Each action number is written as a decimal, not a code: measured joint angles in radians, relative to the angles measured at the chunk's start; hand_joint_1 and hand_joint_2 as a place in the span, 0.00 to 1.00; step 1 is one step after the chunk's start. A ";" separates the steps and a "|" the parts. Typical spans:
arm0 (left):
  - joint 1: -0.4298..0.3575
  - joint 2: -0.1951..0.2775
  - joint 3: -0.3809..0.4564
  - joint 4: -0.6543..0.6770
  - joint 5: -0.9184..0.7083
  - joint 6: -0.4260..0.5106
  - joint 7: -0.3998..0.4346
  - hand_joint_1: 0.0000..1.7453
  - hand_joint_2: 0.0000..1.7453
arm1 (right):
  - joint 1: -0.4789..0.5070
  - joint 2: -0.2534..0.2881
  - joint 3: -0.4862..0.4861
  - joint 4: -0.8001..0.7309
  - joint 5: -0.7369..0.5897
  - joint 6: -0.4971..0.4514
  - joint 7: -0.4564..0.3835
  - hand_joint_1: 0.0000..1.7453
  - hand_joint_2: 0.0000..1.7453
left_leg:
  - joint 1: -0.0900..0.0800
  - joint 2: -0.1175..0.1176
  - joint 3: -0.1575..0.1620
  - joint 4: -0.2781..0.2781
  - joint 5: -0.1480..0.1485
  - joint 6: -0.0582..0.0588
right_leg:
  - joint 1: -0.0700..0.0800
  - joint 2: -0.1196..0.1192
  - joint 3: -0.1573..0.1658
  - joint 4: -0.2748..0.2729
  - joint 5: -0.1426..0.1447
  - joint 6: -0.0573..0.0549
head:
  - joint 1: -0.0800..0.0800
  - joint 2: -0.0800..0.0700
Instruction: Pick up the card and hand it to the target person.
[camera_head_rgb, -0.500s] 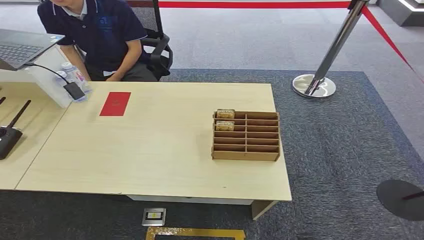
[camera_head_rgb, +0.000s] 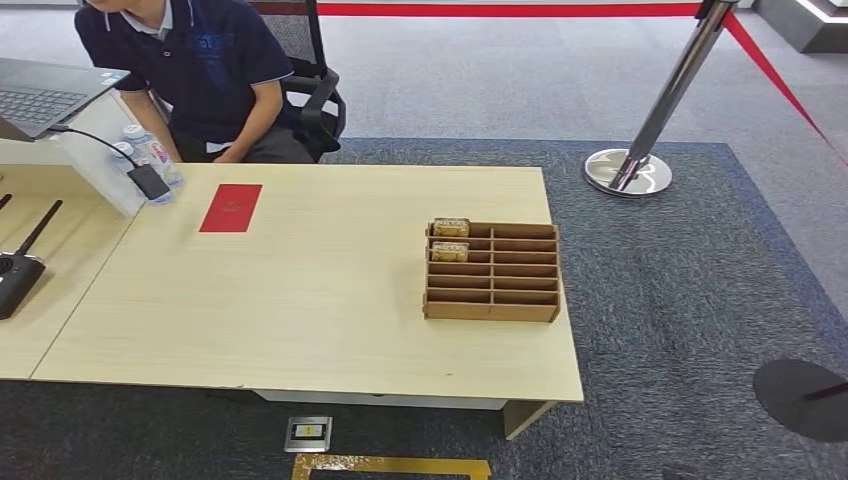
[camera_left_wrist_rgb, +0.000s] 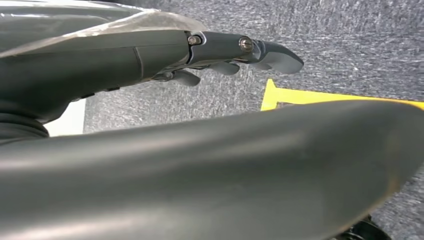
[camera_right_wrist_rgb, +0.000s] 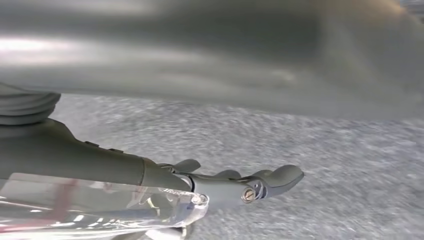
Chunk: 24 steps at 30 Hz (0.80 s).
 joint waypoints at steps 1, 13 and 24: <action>0.000 -0.001 0.002 0.000 0.005 0.002 -0.006 0.00 0.00 | -0.007 -0.004 -0.010 -0.002 -0.014 -0.002 -0.036 0.00 0.00 | 0.000 0.000 0.000 0.000 0.000 0.000 | 0.000 0.000 0.000 0.000 0.000 0.000 | 0.000 0.000; -0.004 -0.016 0.028 0.001 0.041 0.019 -0.037 0.00 0.00 | -0.127 -0.006 -0.130 -0.117 -0.322 0.269 -0.484 0.00 0.00 | 0.000 0.000 0.000 0.000 0.000 0.000 | 0.000 0.000 0.000 0.000 0.001 0.001 | 0.000 0.000; -0.007 -0.024 0.049 0.005 0.070 0.029 -0.062 0.00 0.00 | -0.116 0.112 0.105 -0.537 -0.590 0.362 -0.517 0.00 0.00 | 0.000 0.000 0.000 0.000 0.000 0.000 | 0.000 0.000 0.000 0.000 0.001 0.001 | 0.000 0.000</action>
